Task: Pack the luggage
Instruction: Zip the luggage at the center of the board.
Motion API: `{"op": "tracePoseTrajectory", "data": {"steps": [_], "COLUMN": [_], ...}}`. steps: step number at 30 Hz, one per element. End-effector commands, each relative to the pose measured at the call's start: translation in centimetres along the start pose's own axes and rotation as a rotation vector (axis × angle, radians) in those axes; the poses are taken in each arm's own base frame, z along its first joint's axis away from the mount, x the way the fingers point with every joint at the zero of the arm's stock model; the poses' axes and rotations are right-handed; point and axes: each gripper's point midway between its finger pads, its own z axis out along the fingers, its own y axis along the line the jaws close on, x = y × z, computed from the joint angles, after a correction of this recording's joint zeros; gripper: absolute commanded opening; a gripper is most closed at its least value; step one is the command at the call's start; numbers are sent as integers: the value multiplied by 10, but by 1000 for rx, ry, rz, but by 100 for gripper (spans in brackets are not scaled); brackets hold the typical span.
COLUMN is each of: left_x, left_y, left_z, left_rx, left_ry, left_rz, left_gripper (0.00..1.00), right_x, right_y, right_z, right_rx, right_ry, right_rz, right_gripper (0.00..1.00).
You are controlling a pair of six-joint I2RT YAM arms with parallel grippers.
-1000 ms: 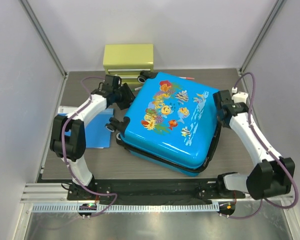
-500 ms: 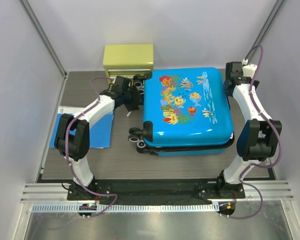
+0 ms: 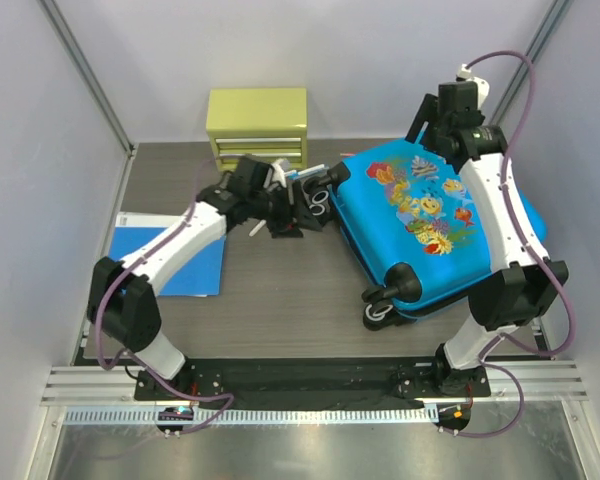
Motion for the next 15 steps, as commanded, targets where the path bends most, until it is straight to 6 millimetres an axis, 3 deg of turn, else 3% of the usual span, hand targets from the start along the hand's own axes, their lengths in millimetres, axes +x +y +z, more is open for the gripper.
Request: {"op": "tracePoseTrajectory", "data": {"steps": [1,3,4,13,15], "left_x": [-40,-48,-57,-100,-110], "left_y": [14,19,12,-29,-29], "left_z": [-58,-65,-69,-40,-29], "left_rx": [-23,-41,-27,143,150], "left_ry": [-91,-101,-121,-144,-155], "left_rz": [61,122,158,536,574], "left_gripper": [62,63,64,72,74], "right_x": [-27,-19,-16,42,55], "right_y": [0,-2,-3,-23,-26], "right_z": [-62,-76,-80,-116,-122], "right_rx": [-97,-119,-120,-157,-166], "right_ry": [-35,-8,1,99,127], "right_rz": [44,50,62,110,120], "right_gripper": [83,83,83,82,82]}}
